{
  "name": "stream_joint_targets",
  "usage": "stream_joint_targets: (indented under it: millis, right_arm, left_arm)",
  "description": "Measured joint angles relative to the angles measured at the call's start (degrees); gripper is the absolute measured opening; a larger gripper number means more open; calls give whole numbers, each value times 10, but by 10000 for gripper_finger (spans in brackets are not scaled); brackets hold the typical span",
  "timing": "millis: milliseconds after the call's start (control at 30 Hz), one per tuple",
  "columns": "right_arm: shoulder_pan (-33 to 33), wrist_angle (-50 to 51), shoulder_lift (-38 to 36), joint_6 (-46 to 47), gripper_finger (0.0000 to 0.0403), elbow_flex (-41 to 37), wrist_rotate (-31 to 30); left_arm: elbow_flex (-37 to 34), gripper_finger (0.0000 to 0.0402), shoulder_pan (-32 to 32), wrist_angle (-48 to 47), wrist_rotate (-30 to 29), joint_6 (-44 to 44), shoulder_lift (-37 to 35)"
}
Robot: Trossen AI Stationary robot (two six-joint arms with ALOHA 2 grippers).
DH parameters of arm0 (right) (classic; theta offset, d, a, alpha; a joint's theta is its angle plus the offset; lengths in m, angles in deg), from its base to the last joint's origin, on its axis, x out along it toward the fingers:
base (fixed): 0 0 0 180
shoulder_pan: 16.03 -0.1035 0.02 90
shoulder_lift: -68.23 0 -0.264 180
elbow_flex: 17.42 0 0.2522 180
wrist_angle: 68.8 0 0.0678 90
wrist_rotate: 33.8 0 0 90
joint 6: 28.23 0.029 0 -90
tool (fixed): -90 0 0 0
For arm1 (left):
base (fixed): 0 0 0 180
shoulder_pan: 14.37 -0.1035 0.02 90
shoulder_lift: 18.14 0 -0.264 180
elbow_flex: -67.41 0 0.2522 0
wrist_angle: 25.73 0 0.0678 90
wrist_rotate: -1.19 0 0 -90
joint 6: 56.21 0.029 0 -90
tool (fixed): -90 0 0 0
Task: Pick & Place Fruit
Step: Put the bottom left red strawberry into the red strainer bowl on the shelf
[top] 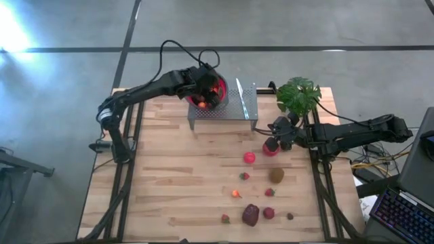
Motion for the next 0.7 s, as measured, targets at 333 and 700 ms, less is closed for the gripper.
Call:
stream_joint_targets:
  millis: [333, 700]
  right_arm:
    - [0, 0, 0, -1, 8, 0, 0]
    - [-5, -98, 0, -57, 8, -1, 142]
  left_arm:
    - [93, 224, 76, -167, 18, -10, -1]
    - [26, 219, 278, -148, -115, -77, -56]
